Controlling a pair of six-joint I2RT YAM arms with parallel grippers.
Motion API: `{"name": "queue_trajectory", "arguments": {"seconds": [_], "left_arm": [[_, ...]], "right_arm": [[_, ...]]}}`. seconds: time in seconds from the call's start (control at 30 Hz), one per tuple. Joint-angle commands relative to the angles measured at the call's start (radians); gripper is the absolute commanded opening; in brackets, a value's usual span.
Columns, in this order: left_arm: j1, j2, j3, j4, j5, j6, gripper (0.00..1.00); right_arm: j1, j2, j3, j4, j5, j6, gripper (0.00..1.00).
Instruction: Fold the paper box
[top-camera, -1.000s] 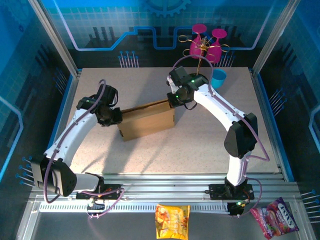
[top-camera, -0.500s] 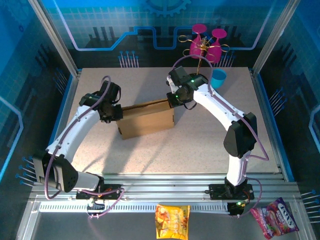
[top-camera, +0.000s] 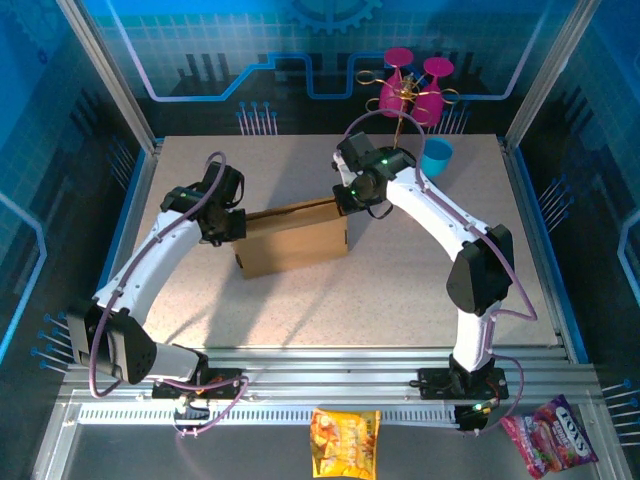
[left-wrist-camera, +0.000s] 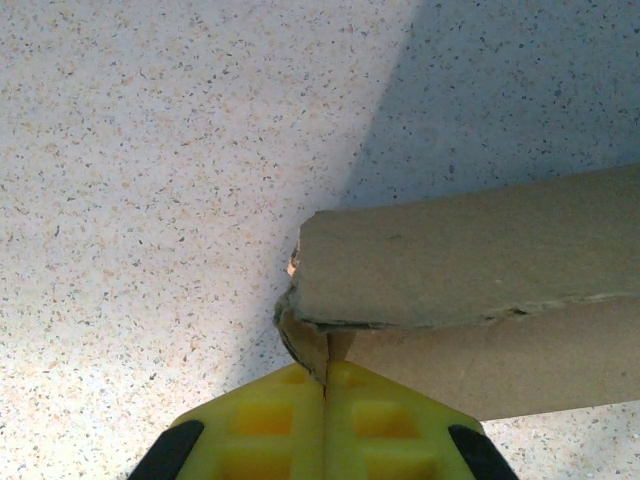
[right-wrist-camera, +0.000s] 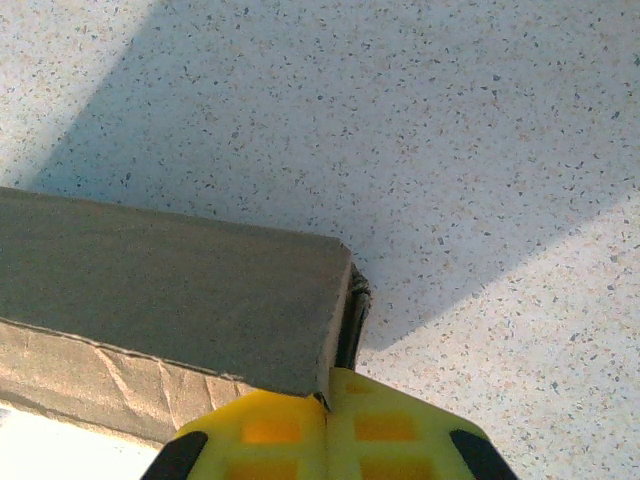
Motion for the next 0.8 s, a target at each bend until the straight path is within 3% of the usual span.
{"name": "queue_trajectory", "arguments": {"seconds": [0.0,0.77], "left_arm": [[-0.012,-0.006,0.011,-0.026,-0.019,0.014,0.00],[-0.037,-0.068,-0.118,0.009,-0.035,-0.026,0.00]], "right_arm": [[0.003,0.027,0.021,-0.065,-0.016,0.003,0.00],[0.021,0.009,-0.014,-0.039,0.010,-0.007,0.00]]}}
